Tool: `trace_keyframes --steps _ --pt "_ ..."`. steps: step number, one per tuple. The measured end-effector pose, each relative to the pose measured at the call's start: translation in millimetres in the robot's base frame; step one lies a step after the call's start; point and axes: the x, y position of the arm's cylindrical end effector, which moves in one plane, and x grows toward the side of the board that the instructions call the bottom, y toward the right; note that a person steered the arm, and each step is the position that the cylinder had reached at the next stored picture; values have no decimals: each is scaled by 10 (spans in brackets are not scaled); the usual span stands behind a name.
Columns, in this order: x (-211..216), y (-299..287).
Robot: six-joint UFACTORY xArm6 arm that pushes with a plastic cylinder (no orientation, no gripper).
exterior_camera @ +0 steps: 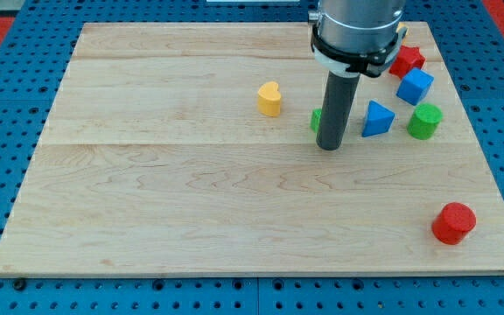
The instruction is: Place the blue cube at the top of the blue triangle
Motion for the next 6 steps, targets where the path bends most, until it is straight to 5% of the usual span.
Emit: trace_keyframes --steps 1,2,3,6 --pt "58 24" --pt "384 1084" --pt "174 2288" --pt "-1150 1994"
